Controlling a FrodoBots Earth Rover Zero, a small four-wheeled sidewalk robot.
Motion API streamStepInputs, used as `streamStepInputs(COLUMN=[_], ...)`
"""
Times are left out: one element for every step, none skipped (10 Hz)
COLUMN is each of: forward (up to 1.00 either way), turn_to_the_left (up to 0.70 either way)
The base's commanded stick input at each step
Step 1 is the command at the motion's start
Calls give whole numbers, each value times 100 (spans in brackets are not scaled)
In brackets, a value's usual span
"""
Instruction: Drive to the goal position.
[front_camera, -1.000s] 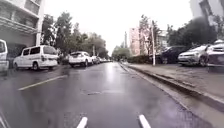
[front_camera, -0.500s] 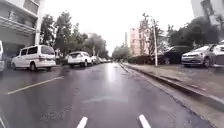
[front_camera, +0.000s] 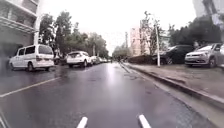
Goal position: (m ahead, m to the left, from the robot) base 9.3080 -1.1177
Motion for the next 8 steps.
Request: streamStepInputs(forward=[70, 70, 70, 70, 70, 70, 70, 70], turn_to_the_left=[0, 0, 0, 0, 0, 0, 0, 0])
